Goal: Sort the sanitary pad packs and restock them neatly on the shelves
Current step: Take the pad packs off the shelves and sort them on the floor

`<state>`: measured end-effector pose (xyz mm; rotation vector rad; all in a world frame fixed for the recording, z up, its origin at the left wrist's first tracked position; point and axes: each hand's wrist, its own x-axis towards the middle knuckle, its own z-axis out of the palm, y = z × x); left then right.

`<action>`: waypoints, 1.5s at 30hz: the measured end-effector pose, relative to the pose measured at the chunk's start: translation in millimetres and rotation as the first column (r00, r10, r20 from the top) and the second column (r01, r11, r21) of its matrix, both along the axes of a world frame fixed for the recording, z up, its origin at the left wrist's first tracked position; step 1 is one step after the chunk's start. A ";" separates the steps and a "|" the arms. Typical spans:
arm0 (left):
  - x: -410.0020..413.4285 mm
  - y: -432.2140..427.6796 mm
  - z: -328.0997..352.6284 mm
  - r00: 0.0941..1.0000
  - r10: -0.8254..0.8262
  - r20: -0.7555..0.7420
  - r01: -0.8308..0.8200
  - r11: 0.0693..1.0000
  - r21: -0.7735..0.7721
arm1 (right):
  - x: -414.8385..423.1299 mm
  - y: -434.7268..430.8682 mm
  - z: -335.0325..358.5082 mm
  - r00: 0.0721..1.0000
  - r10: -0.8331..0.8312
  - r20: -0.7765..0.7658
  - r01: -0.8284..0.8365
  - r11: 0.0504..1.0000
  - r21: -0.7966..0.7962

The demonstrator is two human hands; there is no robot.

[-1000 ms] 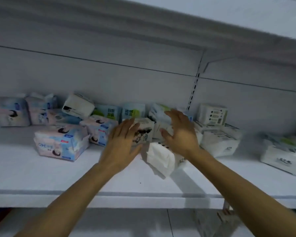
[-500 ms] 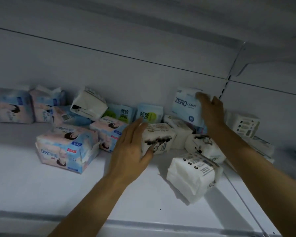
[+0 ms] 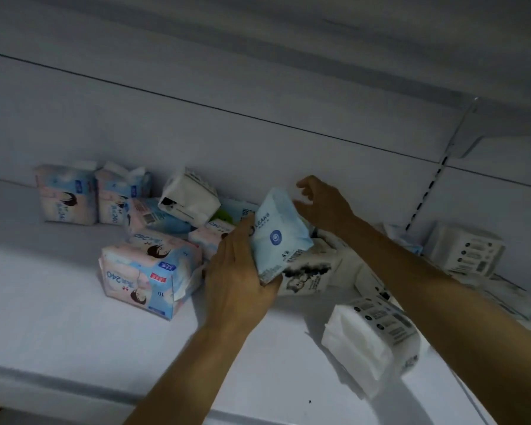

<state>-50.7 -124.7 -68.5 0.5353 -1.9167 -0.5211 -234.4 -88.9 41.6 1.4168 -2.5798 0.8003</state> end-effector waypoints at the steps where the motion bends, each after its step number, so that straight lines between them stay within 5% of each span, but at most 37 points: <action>1: -1.5 -0.4 -2.1 1.000 -0.006 0.017 0.006 1.000 -0.004 | -6.4 -4.5 -8.5 0.999 0.015 -0.041 -0.011 0.995 0.101; 6: -4.1 -5.3 -8.5 0.999 -0.022 -0.027 0.020 0.998 -0.063 | -4.7 -18.7 -32.3 0.866 0.039 -0.499 0.182 0.905 0.385; 8: -4.7 -6.6 -8.5 0.998 -0.047 -0.044 0.047 0.999 -0.018 | 2.6 -15.6 -24.2 0.780 0.033 -0.625 0.223 0.919 0.327; 10: -5.7 -5.9 -8.8 0.996 -0.058 -0.071 0.057 0.998 -0.017 | 7.6 -5.7 -17.3 0.781 0.016 -0.624 0.084 0.988 0.130; 12: -5.7 -4.5 -9.1 0.996 -0.022 -0.089 0.014 0.996 -0.090 | 17.6 12.4 -9.4 0.881 -0.020 -0.472 -0.050 0.990 -0.134; 16: 1.6 -7.2 -5.7 0.995 0.072 -0.069 -0.079 0.992 -0.103 | 39.5 59.4 8.9 0.991 -0.042 -0.126 -0.019 0.894 -0.448; 21: 16.3 28.4 27.4 0.910 -0.082 -0.407 0.228 0.918 0.324 | 67.4 120.5 19.1 0.968 0.102 0.227 0.092 0.703 -0.706; 25: 34.5 73.2 54.9 0.747 -0.142 -0.650 0.562 0.658 0.502 | 102.0 158.7 12.4 0.919 0.226 0.322 0.130 0.596 -0.792; 29: 67.9 138.6 56.2 0.604 -0.144 -0.784 0.775 0.336 0.535 | 148.1 196.7 -5.3 0.766 0.411 0.494 0.229 0.544 -0.807; 35: 134.9 210.7 9.5 0.630 -0.067 -0.774 0.762 0.249 0.598 | 220.1 236.1 -65.1 0.356 0.654 0.668 0.083 0.690 -0.719; 40: 229.0 226.7 -38.5 0.706 0.063 -0.706 0.657 0.314 0.685 | 273.3 245.7 -106.5 0.342 0.520 0.783 -0.127 0.851 -0.510; 43: 285.8 235.3 -51.7 0.763 0.149 -0.629 0.529 0.416 0.740 | 304.5 246.4 -118.2 0.352 0.507 0.787 -0.324 0.855 -0.405; 45: 314.2 243.8 -56.0 0.813 0.172 -0.556 0.434 0.457 0.776 | 330.1 246.1 -123.6 0.272 0.506 0.819 -0.533 0.787 -0.310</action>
